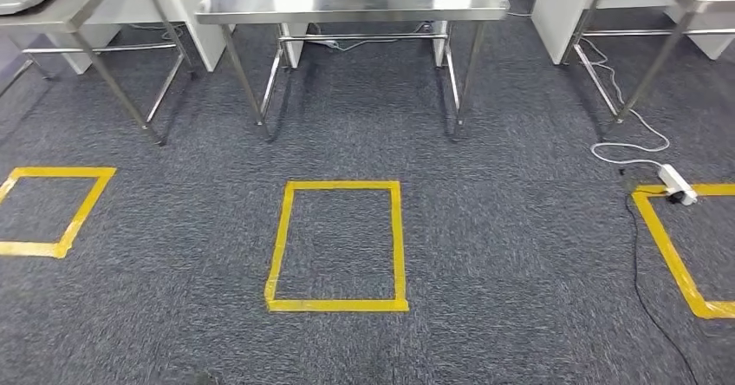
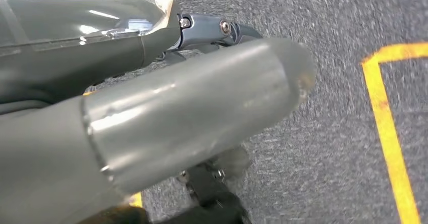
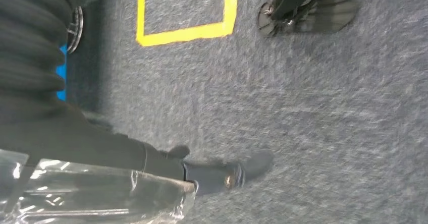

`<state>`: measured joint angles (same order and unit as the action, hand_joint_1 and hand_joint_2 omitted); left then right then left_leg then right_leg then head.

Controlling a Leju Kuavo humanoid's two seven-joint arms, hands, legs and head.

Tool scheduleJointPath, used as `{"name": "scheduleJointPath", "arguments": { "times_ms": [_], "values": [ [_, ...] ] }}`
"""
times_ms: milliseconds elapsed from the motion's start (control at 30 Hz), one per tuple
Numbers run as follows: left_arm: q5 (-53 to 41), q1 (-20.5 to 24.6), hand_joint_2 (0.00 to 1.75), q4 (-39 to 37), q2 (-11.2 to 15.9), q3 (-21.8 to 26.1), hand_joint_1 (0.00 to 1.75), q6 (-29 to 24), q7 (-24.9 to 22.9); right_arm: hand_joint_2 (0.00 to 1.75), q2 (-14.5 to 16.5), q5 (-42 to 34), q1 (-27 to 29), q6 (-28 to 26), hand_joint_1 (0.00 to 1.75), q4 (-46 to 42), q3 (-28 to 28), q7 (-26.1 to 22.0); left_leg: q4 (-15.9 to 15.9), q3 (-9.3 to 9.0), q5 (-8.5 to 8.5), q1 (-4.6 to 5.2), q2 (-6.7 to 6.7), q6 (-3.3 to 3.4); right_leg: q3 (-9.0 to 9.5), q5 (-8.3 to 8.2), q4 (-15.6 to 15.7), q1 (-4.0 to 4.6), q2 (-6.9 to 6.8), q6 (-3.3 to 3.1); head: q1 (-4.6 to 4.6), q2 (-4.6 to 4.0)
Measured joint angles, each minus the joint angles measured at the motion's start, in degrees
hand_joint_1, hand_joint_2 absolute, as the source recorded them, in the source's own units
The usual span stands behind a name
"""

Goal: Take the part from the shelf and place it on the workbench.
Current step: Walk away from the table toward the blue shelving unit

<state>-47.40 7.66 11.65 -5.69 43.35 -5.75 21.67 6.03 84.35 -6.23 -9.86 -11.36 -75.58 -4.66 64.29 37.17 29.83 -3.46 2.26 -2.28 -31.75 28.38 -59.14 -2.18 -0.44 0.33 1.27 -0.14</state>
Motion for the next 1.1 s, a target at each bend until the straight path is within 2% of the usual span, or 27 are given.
{"name": "scheduleJointPath", "arguments": {
  "times_ms": [33,67,100,133,167,200,267,300,367,400,467,533,600,633,667,700,733,767,800,833,900,933,967,1000,1033,1067,1100],
  "values": [
    [0.0,-0.1,0.0,0.0,0.0,0.0,0.0,0.0,0.0,1.75,0.0,0.0,0.0,0.0,0.0,0.0,0.0,0.0,3.9,1.32,2.61,0.27,-1.03,0.22,-0.23,-0.28,0.0,0.32,0.61,-0.3,0.02,0.01],
    [0.0,-0.2,0.0,0.0,0.0,0.0,0.0,0.0,0.0,1.75,0.1,0.0,0.0,0.1,0.0,0.0,0.0,0.0,7.4,2.42,4.42,0.59,-1.55,0.52,-0.54,-0.51,-0.1,0.67,1.25,-0.54,0.04,0.01],
    [0.1,-0.3,0.0,0.0,0.0,0.0,0.0,0.0,0.0,1.75,0.1,0.1,0.1,0.2,0.0,0.0,0.0,0.0,9.4,2.87,5.16,0.94,-1.79,1.0,-0.76,-0.68,-0.1,1.06,1.95,-0.68,0.04,0.0],
    [0.1,-0.3,0.0,0.0,0.0,0.0,0.0,0.0,0.0,1.75,0.1,0.1,0.2,0.2,0.0,0.0,0.0,0.0,9.8,2.66,4.97,1.28,-1.91,1.58,-0.9,-0.8,-0.1,1.41,2.59,-0.79,0.02,0.0],
    [0.1,-0.3,0.0,0.0,0.0,0.0,0.0,0.0,0.0,1.75,0.0,0.1,0.3,0.3,0.0,0.0,0.0,0.0,7.6,1.23,3.61,1.73,-2.31,2.5,-0.95,-0.9,-0.1,1.79,3.37,-0.85,0.03,0.0],
    [0.1,-0.4,0.0,0.0,0.0,0.0,0.0,-0.1,0.0,1.75,0.0,0.1,0.3,0.4,0.0,0.0,0.0,0.0,4.0,-0.84,1.81,2.24,-3.21,3.62,-0.96,-1.0,-0.1,2.08,4.16,-0.91,0.02,0.0],
    [0.3,-0.4,0.0,0.0,0.1,0.0,0.0,-0.4,-0.1,1.75,0.2,0.2,0.2,0.9,0.0,0.1,0.0,-0.3,-2.5,-4.44,-0.75,3.11,-5.57,5.69,-1.05,-1.29,0.0,2.33,5.56,-0.73,-0.31,0.0],
    [0.4,-0.5,0.0,0.0,0.3,0.0,0.0,-0.6,-0.2,1.75,0.3,0.3,0.1,1.2,0.0,0.1,0.0,-0.5,-4.0,-5.17,-1.17,3.44,-6.26,6.29,-1.16,-1.47,0.0,2.17,6.16,-0.52,-0.38,0.0],
    [0.6,-0.6,0.0,0.0,0.3,0.0,0.0,-0.9,-0.4,1.75,0.4,0.5,0.2,1.6,0.0,0.1,0.1,-0.7,-4.9,-5.52,-1.56,3.94,-5.86,6.8,-1.42,-1.92,0.3,1.74,7.36,0.19,-0.27,0.01],
    [0.6,-0.6,0.0,0.0,0.3,0.1,0.0,-1.0,-0.5,1.75,0.4,0.5,0.2,1.7,0.0,0.1,0.1,-0.8,-5.7,-5.87,-1.97,3.83,-5.11,6.82,-1.58,-2.02,0.3,1.74,7.37,0.45,-0.18,0.01],
    [0.6,-0.6,0.0,0.0,0.2,0.1,0.0,-1.0,-0.6,1.75,0.3,0.5,0.3,1.7,0.0,0.1,0.1,-0.8,-7.7,-6.56,-2.99,3.56,-3.6,6.78,-2.8,-0.86,-1.6,2.06,5.09,0.63,-0.31,0.01],
    [0.6,-0.8,0.0,0.0,0.0,0.1,0.0,-1.0,-0.7,1.75,0.3,0.3,0.1,1.8,0.0,0.1,0.1,-0.7,-8.6,-6.65,-3.57,3.44,-1.9,6.58,-5.77,2.26,-7.5,2.07,2.19,0.48,-0.56,-0.01],
    [0.5,-1.0,0.0,-0.1,-0.1,0.1,0.0,-0.9,-0.8,1.75,0.2,0.2,0.1,1.9,0.0,0.1,0.1,-0.7,-8.6,-6.26,-3.72,3.38,-0.06,6.37,-8.2,4.55,-13.3,1.6,1.34,0.97,-0.67,0.0],
    [0.5,-1.0,0.0,-0.1,-0.2,0.1,0.0,-0.9,-0.9,1.75,0.1,0.1,0.2,1.9,0.0,0.1,0.1,-0.7,-8.6,-6.12,-3.8,3.28,0.79,6.2,-8.03,4.54,-13.7,1.26,1.06,1.57,-0.67,0.0],
    [0.5,-1.0,0.0,-0.1,-0.2,0.1,0.0,-0.9,-0.9,1.75,0.0,0.0,0.3,2.0,0.0,0.1,0.1,-0.7,-8.5,-5.99,-3.83,3.11,1.61,5.99,-6.58,3.72,-11.7,0.91,0.63,2.38,-0.68,0.0],
    [0.5,-1.0,0.0,-0.1,-0.3,0.1,0.0,-0.9,-0.9,1.75,-0.1,0.0,0.4,2.1,0.0,0.1,0.1,-0.7,-8.3,-5.88,-3.82,2.92,2.36,5.69,-4.18,2.45,-7.9,0.59,-0.19,3.2,-0.7,0.0],
    [0.4,-1.0,0.0,-0.1,-0.3,0.1,0.0,-0.9,-0.9,1.75,-0.1,0.0,0.4,2.2,0.0,0.1,0.1,-0.7,-7.9,-5.71,-3.68,2.88,3.08,5.28,-1.7,1.35,-3.8,0.42,-1.59,3.72,-0.7,0.0],
    [0.4,-0.9,0.0,-0.1,-0.3,0.1,0.0,-0.9,-0.9,1.75,-0.1,-0.1,0.3,2.2,0.0,0.1,0.1,-0.7,-7.5,-5.6,-3.45,2.9,3.78,4.79,0.16,0.44,-0.5,0.43,-2.71,3.83,-0.68,0.0],
    [0.4,-0.9,0.0,-0.1,-0.3,0.1,0.0,-0.9,-1.0,1.75,-0.1,-0.1,0.2,2.3,0.0,0.1,0.1,-0.8,-7.1,-5.57,-3.25,2.96,4.38,4.31,1.03,-0.02,1.3,0.5,-3.41,3.53,-0.58,0.01],
    [0.4,-0.9,0.0,0.0,-0.2,0.1,0.0,-0.9,-1.0,1.75,-0.1,-0.1,0.2,2.3,0.0,0.1,0.1,-0.8,-6.9,-5.64,-3.11,3.01,4.95,3.87,1.05,-0.16,1.8,0.68,-3.53,2.98,-0.51,0.01],
    [0.4,-0.7,0.0,0.0,-0.3,0.1,0.0,-0.9,-1.0,1.75,-0.1,-0.1,0.3,2.3,0.0,0.1,0.1,-0.8,-6.9,-5.97,-3.07,2.77,5.78,3.11,0.62,-0.56,1.8,0.69,-2.19,1.9,-0.4,0.01],
    [0.4,-0.7,0.0,0.0,-0.3,0.1,0.0,-0.9,-1.0,1.75,-0.1,-0.1,0.4,2.3,0.0,0.1,0.1,-0.8,-6.6,-5.93,-2.61,2.58,5.21,2.67,0.6,-0.79,1.8,0.51,-1.6,1.42,-0.38,0.01],
    [0.3,-0.6,0.0,0.0,-0.3,0.1,0.0,-0.9,-1.0,1.75,-0.1,-0.1,0.4,2.3,0.0,0.1,0.1,-0.8,-5.4,-5.49,-1.35,2.43,3.79,2.28,0.54,-1.12,1.9,0.27,-1.02,0.9,-0.3,0.0],
    [0.3,-0.7,0.0,0.0,-0.3,0.1,0.0,-0.9,-1.0,1.75,-0.1,-0.1,0.4,2.3,0.0,0.1,0.1,-0.8,-3.0,-4.59,0.63,2.29,1.91,1.99,0.4,-1.49,1.9,0.04,-0.45,0.41,-0.24,0.0],
    [0.3,-0.7,0.0,0.0,-0.3,0.0,0.0,-0.9,-1.0,1.75,-0.1,-0.1,0.4,2.3,0.0,0.1,0.1,-0.8,0.4,-3.28,3.09,2.22,-0.06,1.81,0.14,-1.8,1.9,0.03,0.14,0.09,-0.16,0.0],
    [0.3,-0.9,0.0,0.0,-0.3,0.0,0.0,-0.9,-1.0,1.75,0.0,-0.1,0.4,2.4,0.0,0.1,0.1,-0.7,4.3,-1.8,5.38,2.19,-1.34,1.79,-0.22,-2.09,1.9,0.11,0.81,-0.12,-0.14,0.0],
    [0.3,-1.0,0.0,0.0,-0.2,0.0,0.0,-0.9,-1.0,1.75,0.0,-0.1,0.4,2.4,0.0,0.1,0.1,-0.8,7.5,-0.66,6.77,2.18,-1.91,1.82,-0.54,-2.32,1.8,0.19,1.55,-0.16,-0.14,0.0]
  ]
}}
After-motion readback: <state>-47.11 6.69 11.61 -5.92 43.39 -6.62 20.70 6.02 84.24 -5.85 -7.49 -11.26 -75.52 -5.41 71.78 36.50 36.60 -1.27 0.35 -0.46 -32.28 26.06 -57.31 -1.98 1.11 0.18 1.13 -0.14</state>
